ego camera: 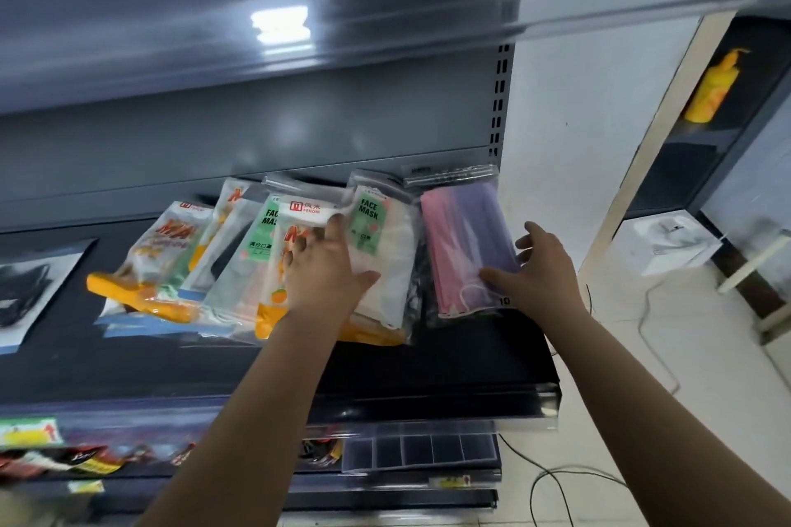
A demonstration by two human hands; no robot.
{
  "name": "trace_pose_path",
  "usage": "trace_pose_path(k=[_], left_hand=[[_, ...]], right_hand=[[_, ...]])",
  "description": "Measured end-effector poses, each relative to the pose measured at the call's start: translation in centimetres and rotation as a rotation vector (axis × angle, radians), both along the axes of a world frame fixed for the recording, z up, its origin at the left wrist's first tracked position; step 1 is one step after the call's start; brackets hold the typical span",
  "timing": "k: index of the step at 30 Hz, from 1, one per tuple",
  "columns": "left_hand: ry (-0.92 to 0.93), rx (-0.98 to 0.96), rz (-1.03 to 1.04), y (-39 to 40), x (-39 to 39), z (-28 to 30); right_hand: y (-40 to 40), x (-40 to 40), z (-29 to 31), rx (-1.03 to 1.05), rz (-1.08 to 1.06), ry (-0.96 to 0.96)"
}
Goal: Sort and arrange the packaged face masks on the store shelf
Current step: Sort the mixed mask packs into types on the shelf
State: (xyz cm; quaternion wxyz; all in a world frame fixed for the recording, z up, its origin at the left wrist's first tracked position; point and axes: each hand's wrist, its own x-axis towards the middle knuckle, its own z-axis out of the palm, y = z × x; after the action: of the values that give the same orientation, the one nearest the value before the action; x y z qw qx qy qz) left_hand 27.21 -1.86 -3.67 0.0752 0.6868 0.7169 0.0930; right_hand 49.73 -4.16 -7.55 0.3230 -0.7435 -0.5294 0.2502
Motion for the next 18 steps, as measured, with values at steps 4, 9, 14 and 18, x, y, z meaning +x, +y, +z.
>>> trace_pose_path(k=[4,9,14,18], left_hand=[[-0.203,0.052,-0.002,-0.2,-0.3,0.4],[-0.290,0.111,0.009,-0.8,-1.6,0.8],[-0.541,0.180,0.036,-2.1,-3.2,1.0],[-0.726,0.266,0.077,-3.4,-4.3,1.1]], right_hand=[[-0.5,0.0,0.4,0.062,-0.026,0.045],[-1.7,-0.1,0.4,0.121,-0.057,0.192],[-3.3,-0.6,0.4,0.199,-0.064,0.408],[-4.6,-1.3,1.0,0.258,-0.064,0.569]])
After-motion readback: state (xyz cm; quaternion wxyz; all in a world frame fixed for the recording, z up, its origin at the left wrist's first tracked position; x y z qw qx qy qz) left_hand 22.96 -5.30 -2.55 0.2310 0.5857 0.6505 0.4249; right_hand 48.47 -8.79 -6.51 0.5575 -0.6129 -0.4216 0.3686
